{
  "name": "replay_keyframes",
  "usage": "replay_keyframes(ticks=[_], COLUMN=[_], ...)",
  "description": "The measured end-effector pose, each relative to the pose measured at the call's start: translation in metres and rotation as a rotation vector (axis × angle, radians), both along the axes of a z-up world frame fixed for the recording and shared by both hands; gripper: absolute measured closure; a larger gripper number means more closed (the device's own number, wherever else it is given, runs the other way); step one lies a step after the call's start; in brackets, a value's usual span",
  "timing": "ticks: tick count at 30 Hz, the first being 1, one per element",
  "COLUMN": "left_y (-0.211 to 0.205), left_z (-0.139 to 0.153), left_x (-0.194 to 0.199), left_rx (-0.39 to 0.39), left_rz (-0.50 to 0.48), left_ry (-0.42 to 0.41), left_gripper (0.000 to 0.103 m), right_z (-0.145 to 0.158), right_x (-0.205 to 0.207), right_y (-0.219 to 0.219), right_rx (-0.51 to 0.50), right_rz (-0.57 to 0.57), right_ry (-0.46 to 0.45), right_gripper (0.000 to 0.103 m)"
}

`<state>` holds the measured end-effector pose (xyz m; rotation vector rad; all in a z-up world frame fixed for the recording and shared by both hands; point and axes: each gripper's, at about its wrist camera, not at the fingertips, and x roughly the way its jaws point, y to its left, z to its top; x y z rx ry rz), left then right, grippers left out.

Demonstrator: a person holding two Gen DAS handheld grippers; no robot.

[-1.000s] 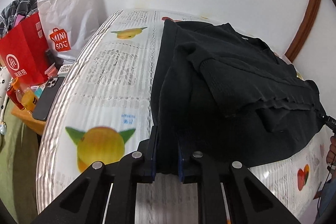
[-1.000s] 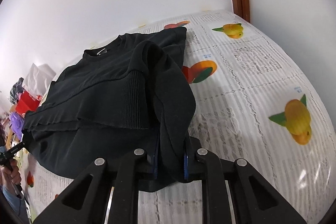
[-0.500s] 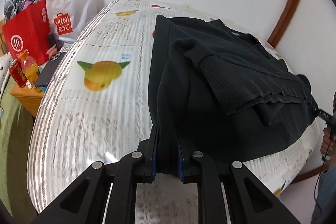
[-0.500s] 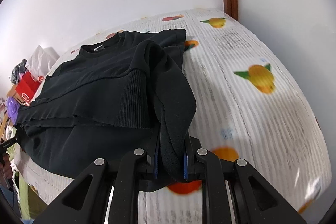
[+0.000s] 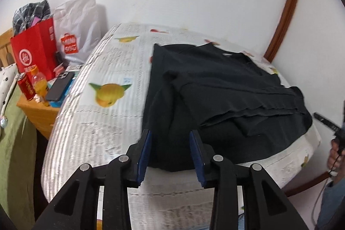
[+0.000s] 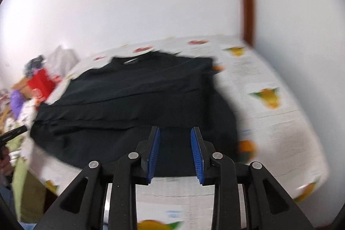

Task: Fold small clothes

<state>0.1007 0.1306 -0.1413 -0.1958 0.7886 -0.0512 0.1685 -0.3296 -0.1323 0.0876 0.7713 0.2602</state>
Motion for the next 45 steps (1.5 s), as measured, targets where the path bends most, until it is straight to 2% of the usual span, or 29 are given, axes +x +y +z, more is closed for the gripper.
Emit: replay_keyframes(ticks=[4, 9, 15, 18, 19, 22, 28, 33, 36, 42, 45], left_y=[-0.019, -0.045, -0.058, -0.064, -0.067, -0.069, -0.063, -0.048, -0.035, -0.011, -0.008], left_z=[0.0, -0.011, -0.024, -0.029, -0.033, -0.037, -0.012, 0.0, 0.008, 0.014, 0.01], left_x=[0.002, 0.005, 0.028, 0.043, 0.052, 0.066, 0.096, 0.136, 0.154, 0.159, 0.165], left_rx=[-0.017, -0.003, -0.026, -0.008, 0.011, 0.005, 0.004, -0.011, -0.015, -0.012, -0.016], left_rz=[-0.055, -0.125, -0.152, -0.159, -0.155, -0.154, -0.146, -0.111, -0.059, -0.006, -0.003], left_ry=[0.003, 0.028, 0.089, 0.126, 0.153, 0.17, 0.091, 0.069, 0.052, 0.046, 0.064], left_gripper=[0.069, 0.074, 0.074, 0.074, 0.074, 0.074, 0.074, 0.074, 0.074, 0.074, 0.074], right_z=[-0.027, -0.047, -0.035, -0.039, -0.04, -0.037, -0.017, -0.002, -0.001, 0.01, 0.013], right_x=[0.015, 0.028, 0.03, 0.045, 0.048, 0.059, 0.095, 0.138, 0.167, 0.172, 0.191], right_y=[0.03, 0.037, 0.044, 0.049, 0.052, 0.055, 0.054, 0.059, 0.064, 0.065, 0.068], right_rx=[-0.017, -0.016, -0.053, -0.091, -0.098, -0.099, -0.059, -0.022, -0.033, -0.036, -0.061], right_rz=[0.054, 0.016, 0.016, 0.01, 0.006, -0.003, -0.022, -0.011, -0.011, 0.066, 0.049], right_ry=[0.043, 0.061, 0.045, 0.093, 0.096, 0.097, 0.061, 0.028, 0.059, 0.03, 0.071], right_gripper=[0.085, 0.088, 0.09, 0.09, 0.091, 0.092, 0.092, 0.093, 0.093, 0.09, 0.09])
